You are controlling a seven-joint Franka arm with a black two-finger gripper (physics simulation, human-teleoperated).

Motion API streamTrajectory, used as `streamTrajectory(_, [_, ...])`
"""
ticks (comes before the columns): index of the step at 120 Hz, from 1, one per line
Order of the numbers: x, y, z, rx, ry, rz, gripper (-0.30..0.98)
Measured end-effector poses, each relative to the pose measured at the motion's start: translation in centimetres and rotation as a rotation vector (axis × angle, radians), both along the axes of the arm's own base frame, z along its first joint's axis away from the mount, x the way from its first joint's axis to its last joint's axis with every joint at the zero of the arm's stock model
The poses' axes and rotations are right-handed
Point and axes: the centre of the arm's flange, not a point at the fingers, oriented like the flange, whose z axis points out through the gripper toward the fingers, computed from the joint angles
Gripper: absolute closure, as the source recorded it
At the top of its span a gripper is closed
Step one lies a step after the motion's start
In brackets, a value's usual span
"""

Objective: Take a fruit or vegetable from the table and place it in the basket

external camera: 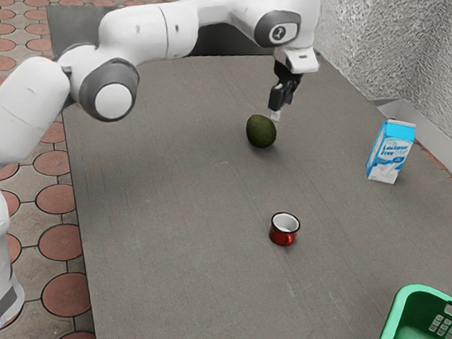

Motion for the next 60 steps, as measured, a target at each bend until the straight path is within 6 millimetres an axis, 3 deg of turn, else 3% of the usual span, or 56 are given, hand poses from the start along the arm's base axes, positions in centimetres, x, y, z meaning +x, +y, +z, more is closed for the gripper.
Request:
streamTrajectory(20, [0.2,3.2,-1.5,0.023,0.002,-0.082,0.00])
streamTrajectory(38, [-0.1,3.5,-1.9,0.025,0.028,-0.168,0.00])
streamTrajectory(60, [0.0,4.0,-4.0,0.011,0.076,-0.250,0.00])
